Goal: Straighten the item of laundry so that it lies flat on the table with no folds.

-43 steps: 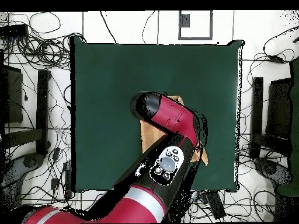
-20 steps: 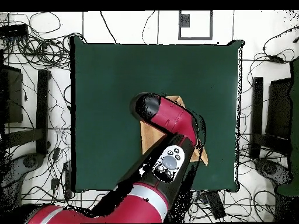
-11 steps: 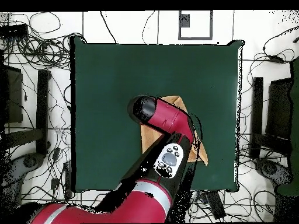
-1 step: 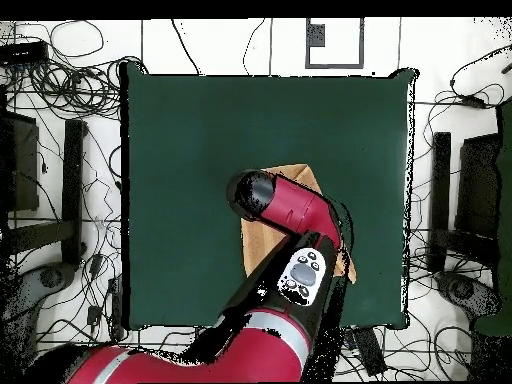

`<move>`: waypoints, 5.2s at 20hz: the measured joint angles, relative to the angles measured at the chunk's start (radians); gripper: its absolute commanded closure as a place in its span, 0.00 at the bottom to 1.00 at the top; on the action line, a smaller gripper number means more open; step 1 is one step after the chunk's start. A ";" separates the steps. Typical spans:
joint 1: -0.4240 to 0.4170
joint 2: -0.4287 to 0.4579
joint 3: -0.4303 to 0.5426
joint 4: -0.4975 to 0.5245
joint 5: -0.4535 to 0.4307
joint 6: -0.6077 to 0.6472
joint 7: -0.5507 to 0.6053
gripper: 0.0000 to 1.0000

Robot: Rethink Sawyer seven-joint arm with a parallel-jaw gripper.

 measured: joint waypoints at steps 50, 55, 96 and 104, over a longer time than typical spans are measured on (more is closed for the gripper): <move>-0.035 -0.014 0.089 0.028 -0.083 -0.045 0.000 0.00; -0.051 -0.014 0.094 0.028 -0.092 -0.060 0.000 0.00; -0.086 -0.020 0.098 0.096 -0.189 -0.107 0.000 0.00; -0.089 -0.021 0.098 0.119 -0.215 -0.114 0.000 0.00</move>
